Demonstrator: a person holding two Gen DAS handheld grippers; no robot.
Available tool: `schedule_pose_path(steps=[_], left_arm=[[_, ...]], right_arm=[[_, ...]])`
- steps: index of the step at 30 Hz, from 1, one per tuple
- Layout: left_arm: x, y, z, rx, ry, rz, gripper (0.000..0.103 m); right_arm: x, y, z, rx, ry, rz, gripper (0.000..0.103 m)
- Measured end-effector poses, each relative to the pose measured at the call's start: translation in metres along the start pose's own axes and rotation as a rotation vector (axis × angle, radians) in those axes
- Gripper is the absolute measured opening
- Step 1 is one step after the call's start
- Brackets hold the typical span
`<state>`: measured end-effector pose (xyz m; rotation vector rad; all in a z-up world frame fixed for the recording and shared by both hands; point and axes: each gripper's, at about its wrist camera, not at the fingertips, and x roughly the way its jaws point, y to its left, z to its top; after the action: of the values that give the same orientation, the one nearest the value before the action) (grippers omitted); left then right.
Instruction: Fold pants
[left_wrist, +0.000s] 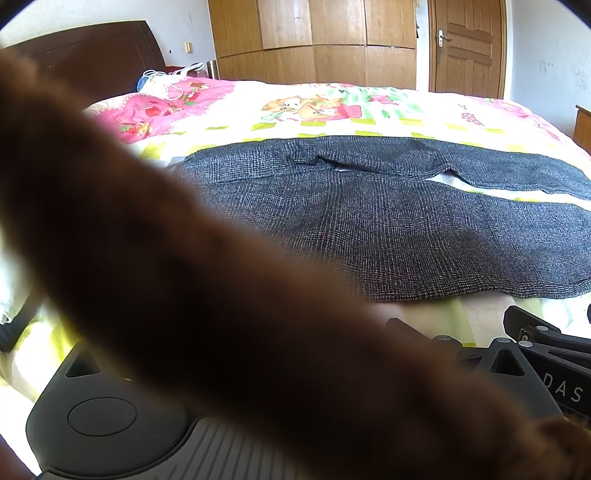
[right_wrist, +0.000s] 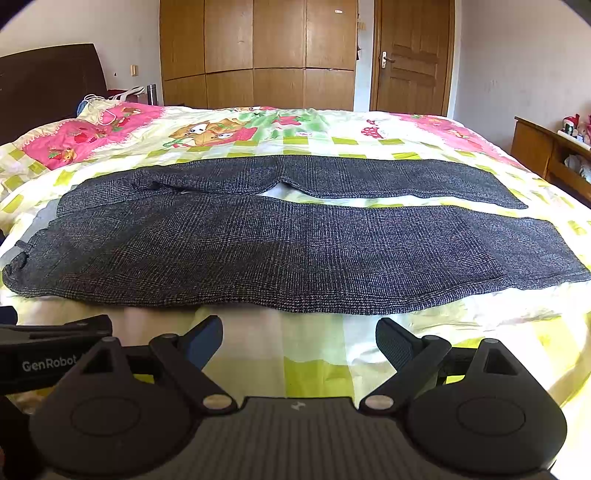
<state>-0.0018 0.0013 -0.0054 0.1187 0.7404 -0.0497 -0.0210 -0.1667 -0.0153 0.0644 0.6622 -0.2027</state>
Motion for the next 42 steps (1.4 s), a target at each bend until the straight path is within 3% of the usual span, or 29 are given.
schedule_pose_path(steps=[42], left_arm=[[-0.0011, 0.0004, 0.0014, 0.005, -0.003, 0.009, 0.103]], right_arm=[[-0.003, -0.0012, 0.0003, 0.005, 0.014, 0.011, 0.102]])
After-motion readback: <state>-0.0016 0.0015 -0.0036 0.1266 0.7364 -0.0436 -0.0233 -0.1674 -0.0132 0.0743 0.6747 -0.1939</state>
